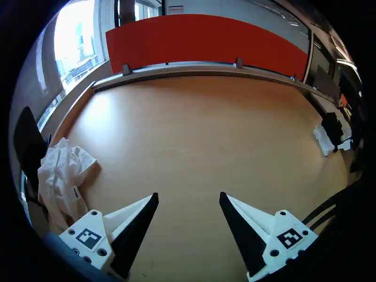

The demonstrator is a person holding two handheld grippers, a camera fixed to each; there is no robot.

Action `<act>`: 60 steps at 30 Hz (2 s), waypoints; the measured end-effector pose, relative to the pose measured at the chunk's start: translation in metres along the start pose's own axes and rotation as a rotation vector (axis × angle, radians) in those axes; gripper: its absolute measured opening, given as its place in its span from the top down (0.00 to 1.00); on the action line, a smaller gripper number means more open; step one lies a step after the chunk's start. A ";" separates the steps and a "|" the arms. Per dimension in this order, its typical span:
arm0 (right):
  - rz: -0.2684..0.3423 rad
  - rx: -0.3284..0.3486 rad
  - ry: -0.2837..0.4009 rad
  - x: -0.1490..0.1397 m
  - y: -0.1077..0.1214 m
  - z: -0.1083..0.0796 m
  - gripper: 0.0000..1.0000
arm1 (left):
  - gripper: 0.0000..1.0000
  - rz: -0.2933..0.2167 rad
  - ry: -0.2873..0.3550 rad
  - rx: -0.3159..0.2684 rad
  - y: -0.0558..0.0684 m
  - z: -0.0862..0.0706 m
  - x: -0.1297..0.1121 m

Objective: Fold towel

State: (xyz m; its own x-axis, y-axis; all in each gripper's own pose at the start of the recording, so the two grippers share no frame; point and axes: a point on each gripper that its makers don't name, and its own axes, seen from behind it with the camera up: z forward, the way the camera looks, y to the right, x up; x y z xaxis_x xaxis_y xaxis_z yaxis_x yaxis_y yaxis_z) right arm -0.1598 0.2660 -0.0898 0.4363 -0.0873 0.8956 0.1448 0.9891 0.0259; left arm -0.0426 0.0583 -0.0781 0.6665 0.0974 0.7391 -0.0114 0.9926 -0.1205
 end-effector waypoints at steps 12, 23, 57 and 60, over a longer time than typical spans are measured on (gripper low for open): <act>0.003 0.049 0.067 0.014 -0.044 -0.016 0.18 | 0.04 -0.005 0.014 -0.002 -0.002 -0.001 0.005; 0.018 0.117 0.139 0.032 -0.107 -0.034 0.18 | 0.04 -0.016 0.026 -0.002 -0.005 -0.001 0.007; 0.037 0.256 0.344 0.091 -0.268 -0.089 0.18 | 0.04 -0.052 0.094 0.003 -0.019 0.002 0.035; 0.036 0.247 0.378 0.098 -0.272 -0.092 0.18 | 0.04 -0.057 0.120 0.009 -0.020 0.001 0.043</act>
State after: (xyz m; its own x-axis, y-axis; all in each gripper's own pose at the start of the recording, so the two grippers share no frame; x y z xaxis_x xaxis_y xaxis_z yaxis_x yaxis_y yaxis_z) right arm -0.0751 -0.0228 -0.0503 0.7375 -0.0440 0.6739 -0.0724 0.9870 0.1437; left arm -0.0143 0.0425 -0.0432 0.7509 0.0324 0.6596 0.0227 0.9969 -0.0748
